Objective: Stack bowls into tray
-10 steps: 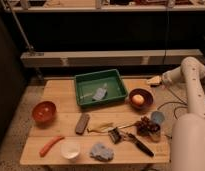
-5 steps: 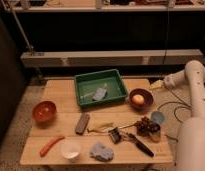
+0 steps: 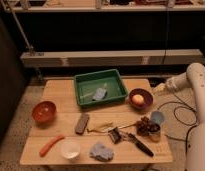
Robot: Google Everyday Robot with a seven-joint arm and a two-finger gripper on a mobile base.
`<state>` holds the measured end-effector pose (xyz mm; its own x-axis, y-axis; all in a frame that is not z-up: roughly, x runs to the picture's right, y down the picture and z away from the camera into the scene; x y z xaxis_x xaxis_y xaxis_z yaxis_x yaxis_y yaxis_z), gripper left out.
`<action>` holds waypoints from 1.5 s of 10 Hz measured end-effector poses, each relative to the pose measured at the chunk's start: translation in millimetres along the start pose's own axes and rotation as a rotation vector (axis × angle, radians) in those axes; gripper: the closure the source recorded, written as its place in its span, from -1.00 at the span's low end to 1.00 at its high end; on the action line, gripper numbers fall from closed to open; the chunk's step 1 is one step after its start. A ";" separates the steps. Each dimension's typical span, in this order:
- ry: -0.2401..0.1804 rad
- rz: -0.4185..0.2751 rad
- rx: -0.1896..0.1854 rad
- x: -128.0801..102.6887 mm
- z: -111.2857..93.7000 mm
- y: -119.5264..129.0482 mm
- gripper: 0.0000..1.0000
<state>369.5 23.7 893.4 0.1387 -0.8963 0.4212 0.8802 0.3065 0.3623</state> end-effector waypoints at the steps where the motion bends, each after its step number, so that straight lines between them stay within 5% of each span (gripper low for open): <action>1: -0.003 -0.002 -0.006 -0.4 2.8 -1.1 0.14; 15: -0.037 -0.070 -0.052 -5.4 30.6 -1.0 0.14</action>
<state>354.0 38.0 916.3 0.0603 -0.9023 0.4269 0.9099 0.2255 0.3483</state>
